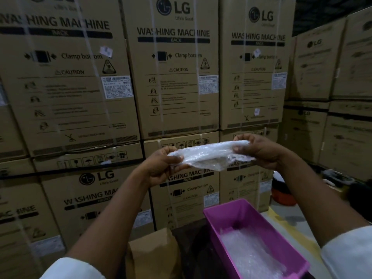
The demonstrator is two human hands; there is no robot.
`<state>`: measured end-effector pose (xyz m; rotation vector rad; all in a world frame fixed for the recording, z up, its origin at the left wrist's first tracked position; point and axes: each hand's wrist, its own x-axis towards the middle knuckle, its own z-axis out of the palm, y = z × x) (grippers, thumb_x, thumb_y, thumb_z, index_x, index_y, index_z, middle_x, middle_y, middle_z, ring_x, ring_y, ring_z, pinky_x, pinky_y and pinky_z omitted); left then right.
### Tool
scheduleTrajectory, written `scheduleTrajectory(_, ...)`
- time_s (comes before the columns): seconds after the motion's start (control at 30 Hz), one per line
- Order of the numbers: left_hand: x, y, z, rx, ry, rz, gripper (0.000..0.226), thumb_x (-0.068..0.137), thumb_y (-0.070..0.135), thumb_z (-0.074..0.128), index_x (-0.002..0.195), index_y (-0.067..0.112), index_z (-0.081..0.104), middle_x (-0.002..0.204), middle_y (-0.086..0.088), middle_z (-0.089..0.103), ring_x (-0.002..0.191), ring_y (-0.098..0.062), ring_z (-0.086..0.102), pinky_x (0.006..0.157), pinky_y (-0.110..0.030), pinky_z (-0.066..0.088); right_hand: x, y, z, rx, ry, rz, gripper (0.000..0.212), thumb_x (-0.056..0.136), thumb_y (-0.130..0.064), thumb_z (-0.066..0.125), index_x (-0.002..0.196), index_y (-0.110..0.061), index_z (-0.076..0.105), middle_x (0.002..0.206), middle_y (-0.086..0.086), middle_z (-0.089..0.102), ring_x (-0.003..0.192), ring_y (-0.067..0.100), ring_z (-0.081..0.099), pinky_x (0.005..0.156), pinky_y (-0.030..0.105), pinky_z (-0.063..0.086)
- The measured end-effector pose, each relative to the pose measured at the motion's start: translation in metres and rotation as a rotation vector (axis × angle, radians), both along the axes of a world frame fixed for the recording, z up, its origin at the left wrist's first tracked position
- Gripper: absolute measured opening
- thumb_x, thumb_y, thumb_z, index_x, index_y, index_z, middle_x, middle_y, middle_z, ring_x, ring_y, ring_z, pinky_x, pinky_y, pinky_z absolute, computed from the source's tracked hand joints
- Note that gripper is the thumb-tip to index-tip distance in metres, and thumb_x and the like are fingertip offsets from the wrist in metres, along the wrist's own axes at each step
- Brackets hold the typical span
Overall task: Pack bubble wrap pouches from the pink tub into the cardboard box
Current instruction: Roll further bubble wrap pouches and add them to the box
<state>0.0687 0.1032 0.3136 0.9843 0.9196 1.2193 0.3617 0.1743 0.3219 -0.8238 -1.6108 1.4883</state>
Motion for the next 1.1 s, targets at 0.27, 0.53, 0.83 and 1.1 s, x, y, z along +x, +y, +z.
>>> scheduleTrajectory(0.27, -0.014, -0.002, 0.001, 0.042, -0.191, -0.037, 0.025, 0.078, -0.007, 0.052, 0.101, 0.0, 0.056, 0.117, -0.034, 0.057, 0.098, -0.038, 0.066, 0.077, -0.025, 0.056, 0.013, 0.003, -0.001, -0.037, 0.217, 0.068, 0.019, 0.08, -0.016, 0.06, 0.079, -0.003, 0.073, 0.099, 0.016, 0.068, 0.082, 0.022, 0.066, 0.066, 0.025, 0.059)
scheduleTrajectory(0.53, -0.011, 0.008, -0.002, 0.061, -0.028, 0.06, 0.047, 0.071, -0.005, 0.068, 0.116, 0.001, 0.058, 0.121, -0.023, 0.059, 0.113, -0.039, 0.06, 0.079, -0.032, 0.059, 0.001, 0.002, 0.004, 0.013, 0.024, -0.048, 0.039, 0.071, 0.001, 0.066, 0.108, -0.006, 0.059, 0.113, 0.014, 0.059, 0.09, 0.025, 0.065, 0.062, 0.025, 0.058)
scheduleTrajectory(0.83, -0.015, 0.007, -0.005, -0.045, 0.121, -0.029, 0.038, 0.082, -0.011, 0.06, 0.119, -0.002, 0.059, 0.117, -0.022, 0.064, 0.098, -0.03, 0.069, 0.074, -0.03, 0.06, 0.001, -0.001, 0.005, -0.015, 0.004, -0.086, 0.039, 0.079, 0.014, 0.059, 0.114, -0.006, 0.06, 0.116, 0.015, 0.059, 0.092, 0.027, 0.067, 0.064, 0.028, 0.059)
scheduleTrajectory(1.1, -0.014, 0.012, -0.008, -0.021, 0.105, 0.026, 0.041, 0.082, -0.01, 0.061, 0.121, 0.001, 0.057, 0.113, -0.024, 0.063, 0.081, -0.026, 0.071, 0.07, -0.031, 0.06, 0.0, 0.009, -0.001, -0.034, -0.116, -0.062, 0.035, 0.082, 0.008, 0.06, 0.115, -0.003, 0.061, 0.119, 0.018, 0.06, 0.094, 0.029, 0.065, 0.068, 0.033, 0.06)
